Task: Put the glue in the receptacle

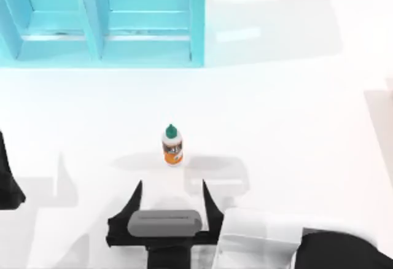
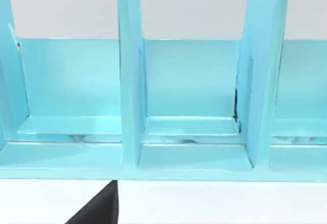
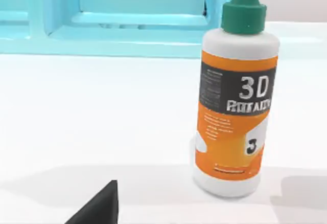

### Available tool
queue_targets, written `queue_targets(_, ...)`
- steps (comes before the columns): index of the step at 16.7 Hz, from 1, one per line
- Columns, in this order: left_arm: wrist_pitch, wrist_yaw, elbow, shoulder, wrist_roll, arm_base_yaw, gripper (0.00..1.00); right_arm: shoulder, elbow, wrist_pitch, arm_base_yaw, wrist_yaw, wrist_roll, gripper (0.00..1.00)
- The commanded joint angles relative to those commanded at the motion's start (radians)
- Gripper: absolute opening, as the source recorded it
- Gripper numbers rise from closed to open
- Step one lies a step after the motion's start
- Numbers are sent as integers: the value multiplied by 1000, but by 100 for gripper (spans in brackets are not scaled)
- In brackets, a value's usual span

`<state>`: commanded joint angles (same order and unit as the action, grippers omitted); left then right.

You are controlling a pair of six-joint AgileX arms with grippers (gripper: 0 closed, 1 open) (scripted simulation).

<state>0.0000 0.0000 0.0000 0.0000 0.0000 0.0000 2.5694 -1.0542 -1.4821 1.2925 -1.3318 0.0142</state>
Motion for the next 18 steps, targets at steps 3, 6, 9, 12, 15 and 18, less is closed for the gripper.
queue_targets(3,0,0,0,0,0,0,100,11,-5,-7,6,-6,0,100)
queue_targets(6,0,0,0,0,0,0,100,10,-2,-4,2,-4,0,100)
queue_targets(9,0,0,0,0,0,0,100,15,-33,12,-36,36,-5,100)
queue_targets(12,0,0,0,0,0,0,100,37,-105,55,-130,130,-12,100)
queue_targets(15,0,0,0,0,0,0,100,60,-170,92,-214,213,-17,100)
queue_targets(18,0,0,0,0,0,0,100,64,-180,98,-225,224,-17,100)
